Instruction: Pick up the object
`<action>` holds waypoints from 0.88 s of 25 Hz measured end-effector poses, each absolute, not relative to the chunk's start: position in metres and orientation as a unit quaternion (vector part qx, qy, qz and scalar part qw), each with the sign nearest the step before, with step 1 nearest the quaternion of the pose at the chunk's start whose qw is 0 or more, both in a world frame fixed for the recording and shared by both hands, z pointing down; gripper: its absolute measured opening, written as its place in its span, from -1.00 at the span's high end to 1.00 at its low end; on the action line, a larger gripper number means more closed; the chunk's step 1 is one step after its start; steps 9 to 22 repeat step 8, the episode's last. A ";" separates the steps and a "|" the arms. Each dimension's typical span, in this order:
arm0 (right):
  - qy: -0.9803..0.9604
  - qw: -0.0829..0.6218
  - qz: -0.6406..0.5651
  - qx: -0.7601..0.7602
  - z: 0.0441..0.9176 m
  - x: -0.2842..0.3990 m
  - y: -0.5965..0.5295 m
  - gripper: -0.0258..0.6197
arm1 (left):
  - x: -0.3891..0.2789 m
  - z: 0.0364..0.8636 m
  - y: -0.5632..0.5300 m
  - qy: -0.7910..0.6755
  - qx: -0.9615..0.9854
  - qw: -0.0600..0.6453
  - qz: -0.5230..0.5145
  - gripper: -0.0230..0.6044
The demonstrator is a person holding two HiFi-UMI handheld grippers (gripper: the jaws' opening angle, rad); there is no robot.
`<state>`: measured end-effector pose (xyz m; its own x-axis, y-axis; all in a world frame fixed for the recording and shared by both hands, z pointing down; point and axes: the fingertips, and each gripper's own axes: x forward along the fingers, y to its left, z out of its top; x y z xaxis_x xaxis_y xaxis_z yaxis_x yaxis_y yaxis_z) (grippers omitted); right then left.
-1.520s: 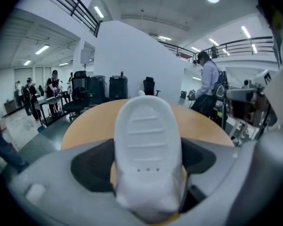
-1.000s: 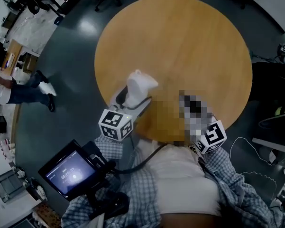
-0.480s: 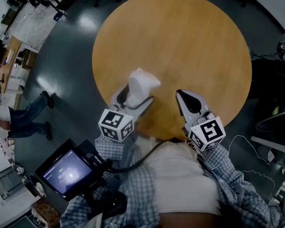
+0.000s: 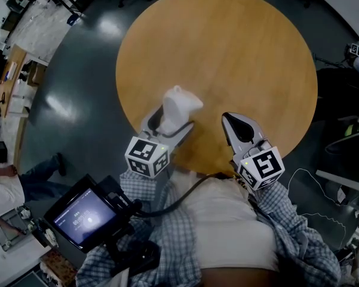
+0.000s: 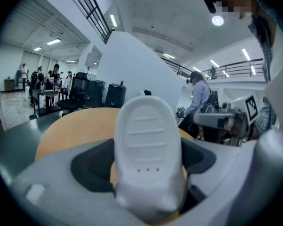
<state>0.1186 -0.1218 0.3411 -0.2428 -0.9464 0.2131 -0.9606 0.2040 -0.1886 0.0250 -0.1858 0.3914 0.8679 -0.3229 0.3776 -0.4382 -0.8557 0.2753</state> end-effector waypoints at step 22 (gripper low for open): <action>-0.776 0.025 0.142 0.614 0.342 0.118 -0.123 0.90 | 0.028 0.394 -0.182 -0.194 0.951 0.174 0.168 -0.44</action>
